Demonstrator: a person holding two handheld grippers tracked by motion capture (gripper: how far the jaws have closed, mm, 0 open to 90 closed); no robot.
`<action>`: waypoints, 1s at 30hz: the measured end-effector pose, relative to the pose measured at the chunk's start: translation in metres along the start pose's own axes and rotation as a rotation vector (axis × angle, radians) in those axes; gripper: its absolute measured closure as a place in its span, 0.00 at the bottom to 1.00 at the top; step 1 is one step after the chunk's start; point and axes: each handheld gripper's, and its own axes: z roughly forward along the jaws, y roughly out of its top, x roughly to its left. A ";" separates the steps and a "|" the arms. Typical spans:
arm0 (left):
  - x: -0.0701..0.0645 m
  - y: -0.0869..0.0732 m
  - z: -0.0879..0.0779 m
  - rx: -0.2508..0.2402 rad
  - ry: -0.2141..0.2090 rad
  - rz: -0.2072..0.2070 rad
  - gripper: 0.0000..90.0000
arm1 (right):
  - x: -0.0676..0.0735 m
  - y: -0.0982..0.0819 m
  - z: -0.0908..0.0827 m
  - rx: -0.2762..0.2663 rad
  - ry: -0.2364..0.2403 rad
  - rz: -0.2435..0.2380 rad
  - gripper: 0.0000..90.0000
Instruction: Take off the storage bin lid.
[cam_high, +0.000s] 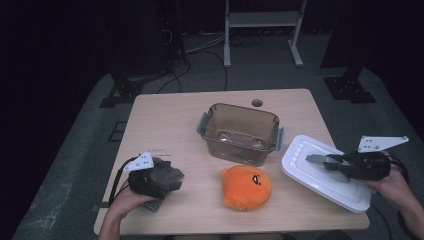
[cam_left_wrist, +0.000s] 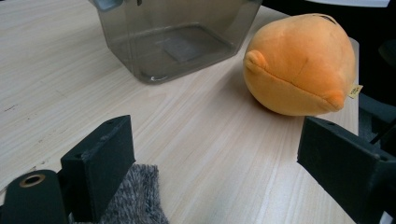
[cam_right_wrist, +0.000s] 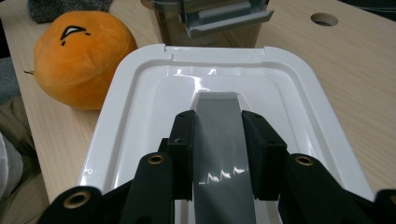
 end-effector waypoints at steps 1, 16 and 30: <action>0.000 0.000 0.000 0.000 0.001 0.000 0.11 | 0.000 -0.001 0.002 0.002 -0.002 -0.002 0.73; 0.001 0.000 -0.002 -0.008 0.004 -0.003 0.11 | -0.004 -0.030 0.041 0.038 0.026 0.046 0.73; 0.001 0.000 -0.003 -0.009 -0.001 -0.001 0.11 | -0.005 -0.047 0.055 0.043 0.039 0.081 0.72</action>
